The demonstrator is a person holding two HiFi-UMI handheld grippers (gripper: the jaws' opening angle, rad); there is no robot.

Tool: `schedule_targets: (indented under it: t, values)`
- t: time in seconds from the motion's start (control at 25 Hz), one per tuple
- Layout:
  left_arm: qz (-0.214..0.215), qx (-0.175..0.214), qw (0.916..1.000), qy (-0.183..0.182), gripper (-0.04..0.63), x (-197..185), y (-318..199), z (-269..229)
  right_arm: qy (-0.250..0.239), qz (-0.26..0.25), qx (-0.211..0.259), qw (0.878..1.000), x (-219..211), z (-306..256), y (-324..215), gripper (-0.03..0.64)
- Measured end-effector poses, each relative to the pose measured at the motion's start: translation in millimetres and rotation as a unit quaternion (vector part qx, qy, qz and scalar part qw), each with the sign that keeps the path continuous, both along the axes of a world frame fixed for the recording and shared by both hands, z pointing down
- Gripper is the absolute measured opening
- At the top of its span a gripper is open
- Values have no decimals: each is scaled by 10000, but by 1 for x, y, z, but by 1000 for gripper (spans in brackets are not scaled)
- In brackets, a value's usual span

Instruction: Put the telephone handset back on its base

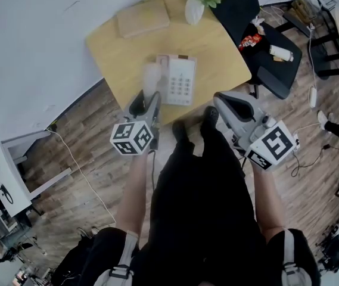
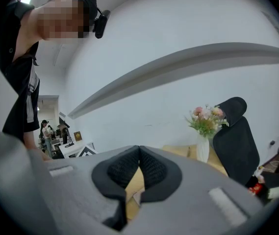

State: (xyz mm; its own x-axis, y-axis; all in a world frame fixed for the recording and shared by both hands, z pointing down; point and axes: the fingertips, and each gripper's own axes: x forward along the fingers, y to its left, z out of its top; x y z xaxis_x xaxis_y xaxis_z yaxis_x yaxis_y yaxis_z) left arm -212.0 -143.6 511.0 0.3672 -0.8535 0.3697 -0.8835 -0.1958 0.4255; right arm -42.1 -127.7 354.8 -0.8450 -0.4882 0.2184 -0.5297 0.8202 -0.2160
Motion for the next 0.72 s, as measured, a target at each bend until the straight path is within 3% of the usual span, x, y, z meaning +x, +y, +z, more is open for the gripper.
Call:
schedule_targets:
  t: [0.72]
  values:
    - [217, -587, 9970, -457, 219, 7, -47, 79, 118, 136, -336, 9993, -7, 30, -31, 3]
